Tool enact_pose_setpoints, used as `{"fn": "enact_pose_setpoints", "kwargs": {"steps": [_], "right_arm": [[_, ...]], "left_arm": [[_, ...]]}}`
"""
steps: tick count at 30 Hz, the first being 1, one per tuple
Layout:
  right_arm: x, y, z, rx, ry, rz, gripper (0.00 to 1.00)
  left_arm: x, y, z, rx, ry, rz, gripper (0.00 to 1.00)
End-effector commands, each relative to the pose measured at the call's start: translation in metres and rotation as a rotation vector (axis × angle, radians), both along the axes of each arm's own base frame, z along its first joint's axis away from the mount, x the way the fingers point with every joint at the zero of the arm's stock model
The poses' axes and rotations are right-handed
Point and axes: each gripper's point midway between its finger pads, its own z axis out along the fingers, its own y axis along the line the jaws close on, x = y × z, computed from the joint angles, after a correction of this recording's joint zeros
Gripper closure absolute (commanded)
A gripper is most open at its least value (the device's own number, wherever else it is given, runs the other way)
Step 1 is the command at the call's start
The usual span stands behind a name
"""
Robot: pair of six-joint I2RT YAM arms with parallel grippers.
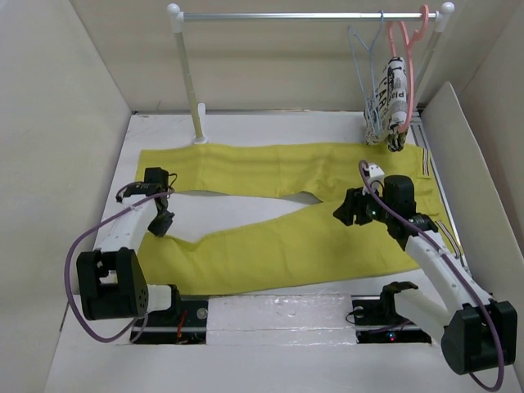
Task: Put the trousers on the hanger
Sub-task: Flatten out the trousers at the center of the board.
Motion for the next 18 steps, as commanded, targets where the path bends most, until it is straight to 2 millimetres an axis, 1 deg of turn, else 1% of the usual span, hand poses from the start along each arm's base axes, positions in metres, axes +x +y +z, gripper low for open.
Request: {"fn": "enact_pose_setpoints", "kwargs": {"steps": [1, 2, 3, 5, 6, 9, 10, 11, 12, 13, 14, 16, 17, 18], "right_arm": [[0.002, 0.005, 0.022, -0.009, -0.063, 0.05, 0.38], [0.002, 0.005, 0.026, -0.01, -0.07, 0.05, 0.38], [0.001, 0.004, 0.027, -0.017, -0.074, 0.049, 0.38], [0.0, 0.002, 0.028, -0.029, -0.072, 0.045, 0.38], [0.001, 0.0, 0.032, -0.04, -0.086, 0.038, 0.38], [0.001, -0.004, 0.032, -0.057, -0.088, 0.021, 0.37], [0.002, -0.006, 0.031, -0.062, -0.087, 0.013, 0.35], [0.003, -0.005, 0.03, -0.061, -0.084, 0.012, 0.35], [0.003, -0.005, 0.03, -0.062, -0.083, 0.012, 0.35], [0.004, -0.006, 0.028, -0.066, -0.078, 0.009, 0.34], [0.003, -0.006, 0.028, -0.066, -0.073, 0.009, 0.33], [0.004, -0.007, 0.031, -0.07, -0.078, 0.002, 0.32], [0.003, -0.007, 0.032, -0.071, -0.08, 0.003, 0.31], [0.003, -0.008, 0.035, -0.071, -0.087, 0.002, 0.3]], "left_arm": [[0.016, 0.01, -0.001, 0.051, -0.05, 0.012, 1.0], [0.019, 0.012, -0.005, 0.061, -0.033, 0.012, 1.0], [0.031, 0.018, 0.006, 0.094, -0.059, 0.022, 1.0], [0.039, 0.025, 0.013, 0.132, -0.041, 0.025, 1.0], [0.058, 0.034, 0.035, 0.18, -0.091, 0.035, 1.0], [0.082, 0.053, 0.063, 0.295, -0.125, 0.024, 1.0], [0.097, 0.054, 0.074, 0.304, -0.163, 0.003, 1.0], [0.107, 0.055, 0.065, 0.308, -0.127, -0.035, 1.0], [0.111, 0.056, 0.061, 0.312, -0.101, -0.035, 1.0], [0.121, 0.056, 0.064, 0.313, -0.101, -0.033, 1.0], [0.123, 0.056, 0.042, 0.309, -0.021, -0.048, 1.0], [0.13, 0.055, 0.026, 0.298, 0.032, -0.075, 1.0], [0.125, 0.055, 0.005, 0.291, 0.112, -0.09, 1.0], [0.126, 0.055, 0.002, 0.292, 0.127, -0.083, 1.0]]}}
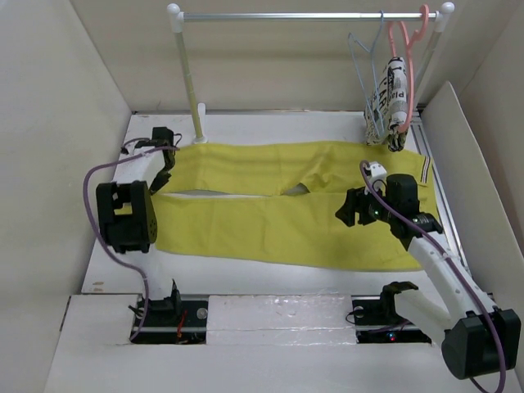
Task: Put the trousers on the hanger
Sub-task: Flatten out the trousers at the center of the board.
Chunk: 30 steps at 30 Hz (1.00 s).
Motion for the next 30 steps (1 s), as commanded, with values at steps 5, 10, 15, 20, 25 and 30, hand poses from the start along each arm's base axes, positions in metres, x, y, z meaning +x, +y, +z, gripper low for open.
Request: {"fn": "enact_pose_setpoints", "kwargs": {"steps": [5, 10, 15, 20, 25, 30], "right_arm": [[0.001, 0.002, 0.033, -0.018, -0.079, 0.018, 0.23], [-0.014, -0.003, 0.029, -0.082, -0.095, 0.08, 0.48], [-0.04, -0.005, 0.018, -0.114, -0.085, 0.131, 1.0], [-0.059, 0.008, 0.014, -0.07, -0.092, 0.213, 0.79], [-0.064, 0.02, 0.01, -0.064, -0.077, 0.311, 0.54], [-0.067, 0.026, 0.007, -0.06, -0.071, 0.343, 0.5]], "left_arm": [[-0.02, 0.006, -0.032, 0.032, 0.178, -0.025, 0.51], [-0.02, 0.004, 0.018, 0.028, 0.001, -0.019, 0.32], [-0.071, 0.015, 0.03, 0.05, -0.099, 0.113, 0.37], [-0.121, 0.052, -0.006, -0.131, -0.166, 0.339, 0.42], [-0.146, 0.083, -0.027, -0.231, -0.208, 0.466, 0.48], [-0.154, 0.113, -0.04, -0.23, -0.187, 0.519, 0.51]]}}
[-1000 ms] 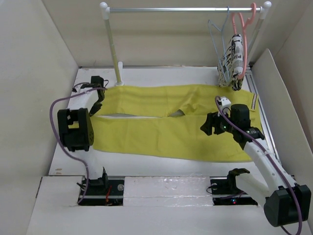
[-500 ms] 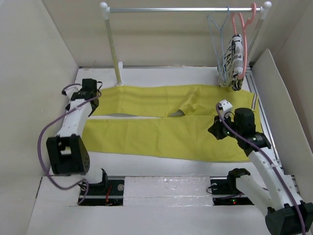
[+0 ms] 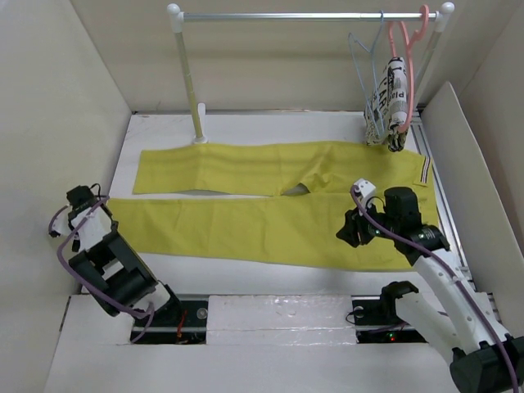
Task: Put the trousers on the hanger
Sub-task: Flatten out the trousers at the center of the board.
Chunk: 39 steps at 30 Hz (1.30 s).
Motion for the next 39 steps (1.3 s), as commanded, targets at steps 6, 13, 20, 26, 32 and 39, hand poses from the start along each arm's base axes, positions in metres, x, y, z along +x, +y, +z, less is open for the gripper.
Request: {"fn": "enact_pose_setpoints", "kwargs": {"steps": [6, 13, 20, 26, 32, 39], "right_arm": [[-0.002, 0.005, 0.009, 0.017, -0.029, 0.022, 0.5], [0.0, 0.004, 0.018, 0.036, -0.031, -0.021, 0.5], [0.001, -0.019, 0.005, 0.045, 0.061, -0.295, 0.47], [0.011, -0.067, -0.005, -0.059, 0.183, -0.555, 0.52], [0.019, -0.115, -0.01, -0.205, 0.29, -0.792, 0.7], [0.011, -0.177, -0.05, -0.241, 0.533, -1.119, 0.57]], "left_arm": [[0.019, 0.009, -0.028, -0.062, 0.003, -0.039, 0.65], [0.025, 0.002, -0.056, -0.131, 0.012, -0.057, 0.83], [0.045, -0.011, -0.038, -0.136, -0.109, -0.151, 1.0], [0.072, -0.027, 0.055, 0.025, -0.349, -0.272, 1.0], [0.075, -0.063, 0.078, 0.013, -0.502, -0.346, 1.0], [0.097, -0.101, 0.12, -0.062, -0.704, -0.432, 1.0]]}}
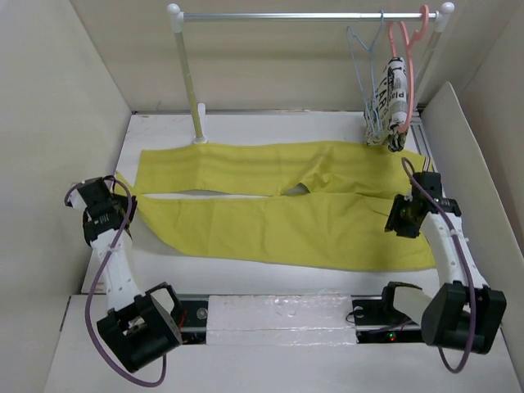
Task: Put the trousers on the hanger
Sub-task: Flatten out the trousers at the center of the board.
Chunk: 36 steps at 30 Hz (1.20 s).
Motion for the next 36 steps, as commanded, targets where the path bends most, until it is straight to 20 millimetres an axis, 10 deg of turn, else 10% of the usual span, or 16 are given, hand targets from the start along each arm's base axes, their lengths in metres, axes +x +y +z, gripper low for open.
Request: {"fn": "enact_pose_setpoints", "kwargs": {"steps": [1, 7, 15, 24, 32, 36], "right_arm": [[-0.009, -0.031, -0.005, -0.031, 0.046, -0.195, 0.54], [-0.03, -0.066, -0.018, -0.064, 0.097, -0.483, 0.42], [-0.065, -0.071, -0.027, -0.084, 0.216, -0.744, 0.39], [-0.013, -0.077, -0.017, -0.11, 0.061, -0.57, 0.4], [0.047, -0.114, 0.025, -0.22, -0.036, -0.331, 0.4], [0.075, -0.086, 0.028, -0.165, -0.066, -0.194, 0.4]], "left_arm": [[0.018, -0.026, 0.03, -0.079, -0.13, -0.08, 1.0], [0.043, -0.071, 0.066, -0.123, -0.226, -0.235, 1.0], [0.055, -0.075, 0.058, -0.109, -0.166, -0.262, 1.0], [0.031, -0.019, 0.032, 0.085, 0.014, -0.018, 1.0], [-0.056, 0.051, -0.004, 0.323, 0.289, 0.311, 1.0], [-0.072, 0.051, -0.005, 0.341, 0.34, 0.327, 0.62]]}}
